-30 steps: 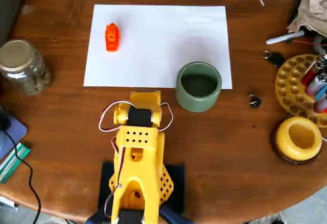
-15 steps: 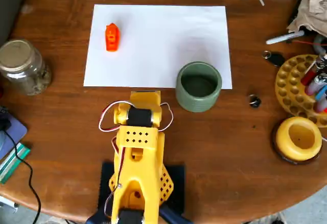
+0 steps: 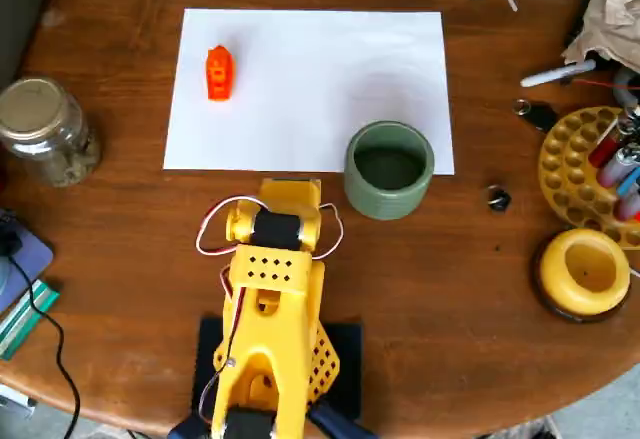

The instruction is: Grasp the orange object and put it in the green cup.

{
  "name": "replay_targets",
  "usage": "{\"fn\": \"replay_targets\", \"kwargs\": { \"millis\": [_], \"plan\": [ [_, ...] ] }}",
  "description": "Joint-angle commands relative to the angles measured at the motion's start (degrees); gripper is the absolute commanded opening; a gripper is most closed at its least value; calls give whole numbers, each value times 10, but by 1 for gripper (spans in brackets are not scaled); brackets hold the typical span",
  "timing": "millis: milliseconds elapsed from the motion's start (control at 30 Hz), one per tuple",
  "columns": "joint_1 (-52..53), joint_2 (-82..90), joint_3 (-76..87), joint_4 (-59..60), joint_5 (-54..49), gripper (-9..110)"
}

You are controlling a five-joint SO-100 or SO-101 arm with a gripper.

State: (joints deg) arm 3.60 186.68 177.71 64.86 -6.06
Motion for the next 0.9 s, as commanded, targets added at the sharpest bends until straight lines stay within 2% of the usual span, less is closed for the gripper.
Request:
{"fn": "replay_targets", "kwargs": {
  "millis": [0,100,267,367,500,567,733,867],
  "plan": [
    [-28,1,-2,-30,3,0],
    [-59,1,-2,-104,17,0],
    [-75,1,-2,-264,234,0],
    [-98,2,-2,-316,371,0],
    [-134,-15,-2,-378,499,0],
    [-146,-90,-2,-442,584,0],
    [-191,-371,-11,-738,732,0],
    [-203,-526,-64,-789,781,0]
  ]
}}
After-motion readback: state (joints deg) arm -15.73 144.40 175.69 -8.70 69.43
